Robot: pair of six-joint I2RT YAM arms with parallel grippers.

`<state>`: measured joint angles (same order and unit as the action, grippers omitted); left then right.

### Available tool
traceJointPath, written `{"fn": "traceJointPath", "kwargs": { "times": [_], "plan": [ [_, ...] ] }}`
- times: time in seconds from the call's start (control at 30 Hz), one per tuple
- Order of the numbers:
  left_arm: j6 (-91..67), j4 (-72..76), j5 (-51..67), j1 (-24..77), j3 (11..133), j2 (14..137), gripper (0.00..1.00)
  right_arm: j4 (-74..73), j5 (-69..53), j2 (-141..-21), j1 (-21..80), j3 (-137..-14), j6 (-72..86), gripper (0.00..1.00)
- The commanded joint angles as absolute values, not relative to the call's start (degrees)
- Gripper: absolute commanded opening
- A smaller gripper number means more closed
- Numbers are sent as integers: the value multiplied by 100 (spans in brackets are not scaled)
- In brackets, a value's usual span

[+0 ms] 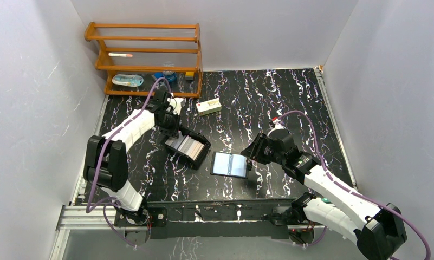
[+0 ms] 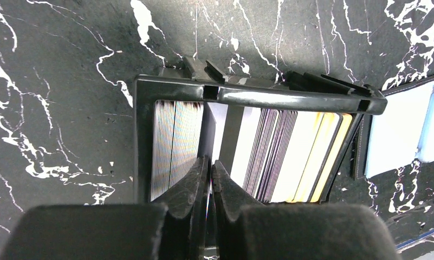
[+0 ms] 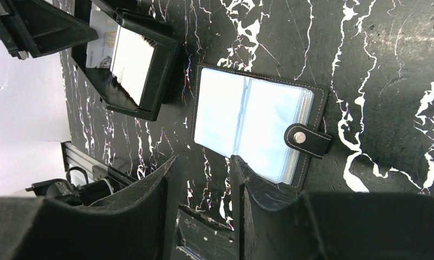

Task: Put the credit cards into the card holder
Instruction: Pick up the credit card from the storage box.

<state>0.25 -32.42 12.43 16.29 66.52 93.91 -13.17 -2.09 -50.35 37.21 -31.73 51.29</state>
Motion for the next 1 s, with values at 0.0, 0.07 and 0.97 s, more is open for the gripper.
{"fn": "traceJointPath", "kwargs": {
  "times": [0.0,0.07,0.97],
  "plan": [
    [-44,-3571,1029,1696,6914,8956,0,-1022,-176,-5051,3745,-3208,5176,45],
    [-65,-3607,864,1720,6953,8907,0,-1027,-192,-5070,3751,-3212,5176,45],
    [-2653,-2282,3292,1916,6322,6890,0,-1184,-201,-4890,3749,-2981,5324,44]
  ]
}}
